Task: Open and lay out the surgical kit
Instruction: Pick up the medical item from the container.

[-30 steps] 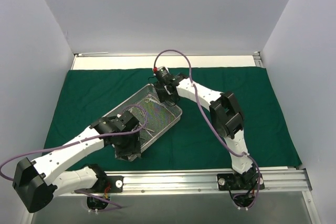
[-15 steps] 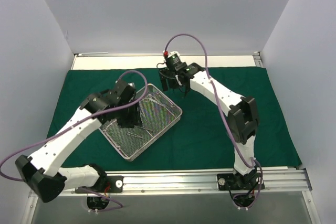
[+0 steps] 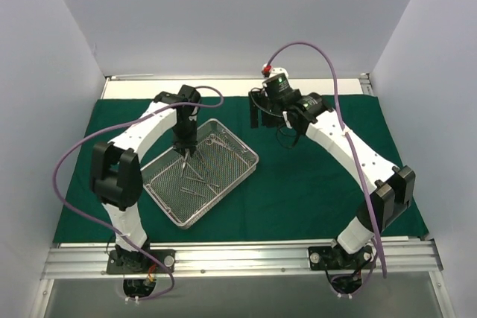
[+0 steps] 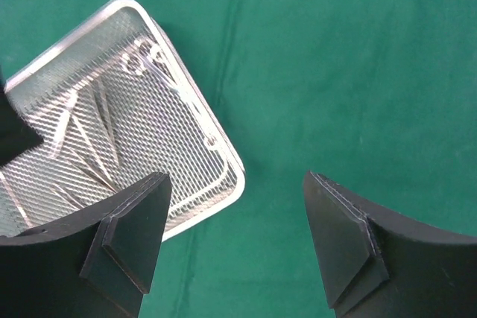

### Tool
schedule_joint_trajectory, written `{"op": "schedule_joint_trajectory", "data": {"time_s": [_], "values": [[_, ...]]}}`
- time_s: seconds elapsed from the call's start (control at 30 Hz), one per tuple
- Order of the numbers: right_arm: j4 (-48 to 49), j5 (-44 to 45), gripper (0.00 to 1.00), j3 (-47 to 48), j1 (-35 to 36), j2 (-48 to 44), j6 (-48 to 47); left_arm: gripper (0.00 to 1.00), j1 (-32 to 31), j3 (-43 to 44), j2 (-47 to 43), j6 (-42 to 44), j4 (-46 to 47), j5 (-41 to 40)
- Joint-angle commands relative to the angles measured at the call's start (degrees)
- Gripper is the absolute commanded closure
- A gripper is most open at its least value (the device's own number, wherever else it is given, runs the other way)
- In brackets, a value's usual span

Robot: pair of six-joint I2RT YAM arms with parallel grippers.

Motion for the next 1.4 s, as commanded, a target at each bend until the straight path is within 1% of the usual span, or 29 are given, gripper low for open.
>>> {"op": "schedule_joint_trajectory", "data": {"time_s": [0.0,0.1,0.23,0.3,0.4,0.43,0.47,0.5,0.53,0.7,0.8,1.0,1.37], "values": [[-2.9,1.1,0.27,-2.3,-1.4,-1.0,2.1,0.63,1.4,5.9,5.4,5.3,1.2,-0.6],[-2.2,0.5,0.28,-3.3,-2.6,-1.0,2.4,0.56,1.9,9.2,10.1,7.2,2.0,-0.2],[-2.2,-1.0,0.28,-3.2,-4.2,-0.3,2.8,0.55,2.1,13.2,13.8,8.0,0.9,1.6],[-2.0,-1.3,0.28,-3.0,-4.6,0.1,2.7,0.55,2.6,13.4,14.7,6.9,1.0,4.4],[-2.5,-1.7,0.28,-1.9,-5.3,1.3,2.1,0.53,3.3,12.0,14.7,5.0,3.7,7.6],[-2.8,-1.8,0.28,-1.4,-5.5,1.7,2.0,0.51,3.6,12.0,14.8,4.5,4.3,8.6],[-3.1,-1.8,0.28,-0.9,-5.5,2.4,1.8,0.47,3.6,12.0,15.0,4.1,5.3,9.6],[-3.4,-2.0,0.28,-0.2,-5.4,2.7,1.4,0.45,3.6,12.5,15.3,3.4,5.8,11.3],[-3.4,-2.0,0.28,-0.1,-5.5,2.8,1.2,0.44,3.6,12.9,15.7,3.2,6.2,12.1],[-3.9,-2.5,0.29,0.6,-5.5,4.3,0.5,0.44,3.6,13.9,17.0,2.2,8.6,14.0],[-3.9,-2.2,0.28,0.6,-5.6,4.3,0.2,0.51,3.9,14.1,17.3,0.8,5.2,12.1],[-3.7,-1.8,0.28,-0.6,-5.7,4.0,-0.1,0.50,3.8,7.2,13.6,-0.9,8.2,11.8],[-3.7,-2.0,0.28,-1.1,-6.5,3.6,-1.0,0.50,3.9,9.1,17.5,-1.4,7.3,11.4]]}}
